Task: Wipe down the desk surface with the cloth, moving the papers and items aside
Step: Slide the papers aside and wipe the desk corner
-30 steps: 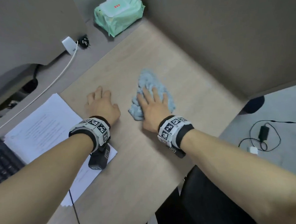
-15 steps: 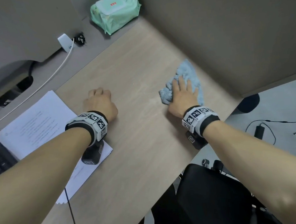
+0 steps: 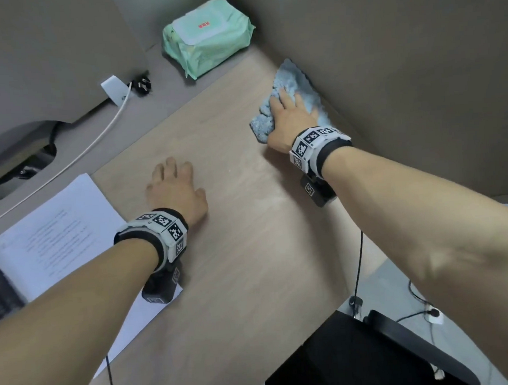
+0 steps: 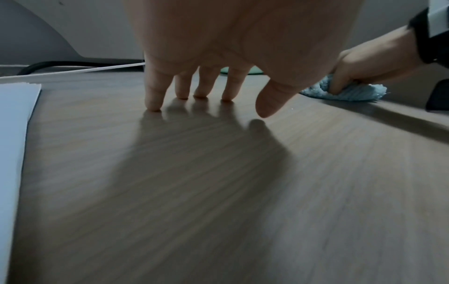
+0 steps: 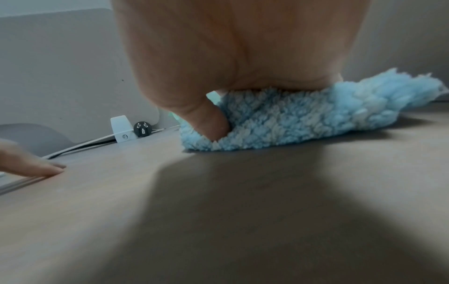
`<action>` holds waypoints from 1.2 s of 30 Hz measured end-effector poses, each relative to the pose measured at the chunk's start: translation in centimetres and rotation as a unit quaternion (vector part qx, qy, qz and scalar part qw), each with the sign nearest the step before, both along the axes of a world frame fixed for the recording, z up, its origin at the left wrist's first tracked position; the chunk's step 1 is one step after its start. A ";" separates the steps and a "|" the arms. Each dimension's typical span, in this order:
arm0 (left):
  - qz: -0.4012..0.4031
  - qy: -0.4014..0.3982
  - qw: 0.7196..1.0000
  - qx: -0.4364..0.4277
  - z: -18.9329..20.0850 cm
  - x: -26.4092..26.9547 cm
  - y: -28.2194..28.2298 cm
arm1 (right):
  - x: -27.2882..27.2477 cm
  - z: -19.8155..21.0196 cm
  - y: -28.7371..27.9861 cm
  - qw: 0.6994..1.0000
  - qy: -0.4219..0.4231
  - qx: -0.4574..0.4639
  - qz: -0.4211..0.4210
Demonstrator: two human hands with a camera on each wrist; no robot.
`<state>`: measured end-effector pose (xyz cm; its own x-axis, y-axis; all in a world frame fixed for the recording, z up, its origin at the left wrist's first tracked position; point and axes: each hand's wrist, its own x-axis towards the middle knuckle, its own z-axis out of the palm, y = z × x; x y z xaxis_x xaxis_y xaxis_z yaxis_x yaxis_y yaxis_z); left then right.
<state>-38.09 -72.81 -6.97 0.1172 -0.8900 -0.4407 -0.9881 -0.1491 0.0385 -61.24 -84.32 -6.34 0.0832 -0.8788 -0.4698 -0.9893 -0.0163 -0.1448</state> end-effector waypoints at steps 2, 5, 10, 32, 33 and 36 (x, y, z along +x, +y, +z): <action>-0.003 0.003 1.000 0.001 0.1 0.1 0.0 | -0.6 -0.1 -0.2 1.000 -0.005 0.002 0.002; -0.015 0.018 1.000 0.012 0.4 0.7 -0.2 | -2.5 0.0 1.2 0.999 -0.007 -0.020 -0.042; -0.013 0.057 0.998 -0.002 0.9 1.3 0.3 | -7.3 0.0 7.6 0.990 0.006 -0.040 -0.134; -0.102 0.054 0.993 -0.005 1.2 -0.1 4.4 | 0.9 -1.2 19.8 0.994 -0.002 -0.004 0.109; -0.104 0.054 0.993 0.000 1.3 0.0 4.4 | 0.2 -1.3 19.1 0.995 -0.008 -0.014 0.103; -0.114 0.059 0.992 0.015 1.2 0.2 4.4 | -2.5 -1.0 15.4 0.999 -0.008 -0.041 0.009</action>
<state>-37.93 -68.45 -5.73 -0.1399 -0.8734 -0.4665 -0.9851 0.0752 0.1547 -63.69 -68.88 -7.36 0.1063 -0.9126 -0.3948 -0.9862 -0.0461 -0.1589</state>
